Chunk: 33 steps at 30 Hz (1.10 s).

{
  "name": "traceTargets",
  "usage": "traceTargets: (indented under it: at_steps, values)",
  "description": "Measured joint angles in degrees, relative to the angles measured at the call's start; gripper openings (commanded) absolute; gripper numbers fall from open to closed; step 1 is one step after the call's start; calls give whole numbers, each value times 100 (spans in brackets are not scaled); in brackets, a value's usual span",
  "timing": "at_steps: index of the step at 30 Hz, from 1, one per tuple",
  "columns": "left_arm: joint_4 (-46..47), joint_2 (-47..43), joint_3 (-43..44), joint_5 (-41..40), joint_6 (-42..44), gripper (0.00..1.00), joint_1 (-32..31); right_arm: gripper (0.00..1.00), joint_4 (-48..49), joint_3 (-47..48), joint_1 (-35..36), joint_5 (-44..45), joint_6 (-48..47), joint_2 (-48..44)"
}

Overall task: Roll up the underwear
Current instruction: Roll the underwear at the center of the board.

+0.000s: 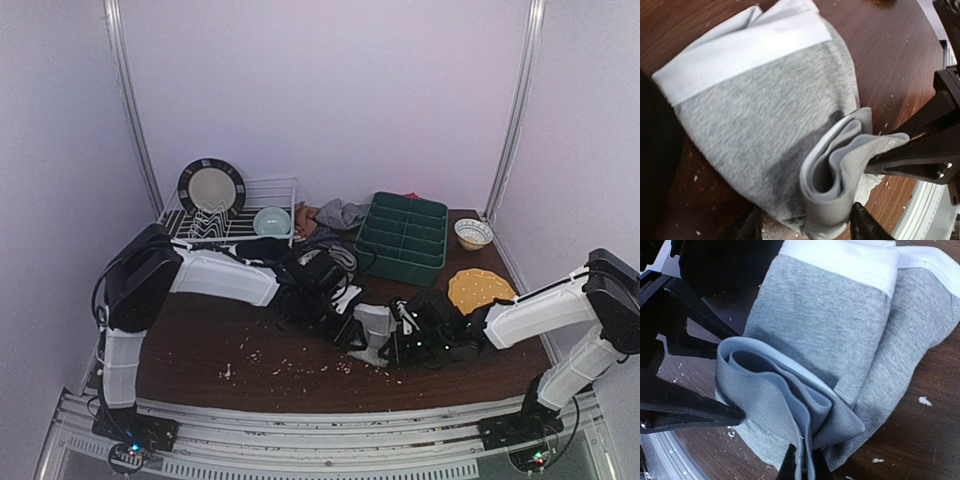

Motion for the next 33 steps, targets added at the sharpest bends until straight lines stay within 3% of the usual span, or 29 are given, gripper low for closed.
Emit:
traceTargets:
  at_steps: [1,5,7,10,19,25,33]
  values:
    - [-42,46,76,-2,20,28,0,0,-7,-2,2,-2,-2,-11]
    - [-96,240,236,103,70,0,0,29,-79,-68,55,-20,11,-173]
    - [-96,254,251,164,61,0,-4,39,-278,-181,199,4,28,-455]
    - [-105,254,258,271,83,0,0,46,-780,-302,575,197,50,-1038]
    - [-293,177,22,1014,35,0,15,50,-2065,-15,2179,1508,-389,-2374]
    - [-546,109,-210,1604,68,0,-46,55,-2487,706,2533,2031,-1250,-1744]
    - [-782,57,-385,1996,116,0,-61,56,-2485,1440,2608,2020,-2398,-472]
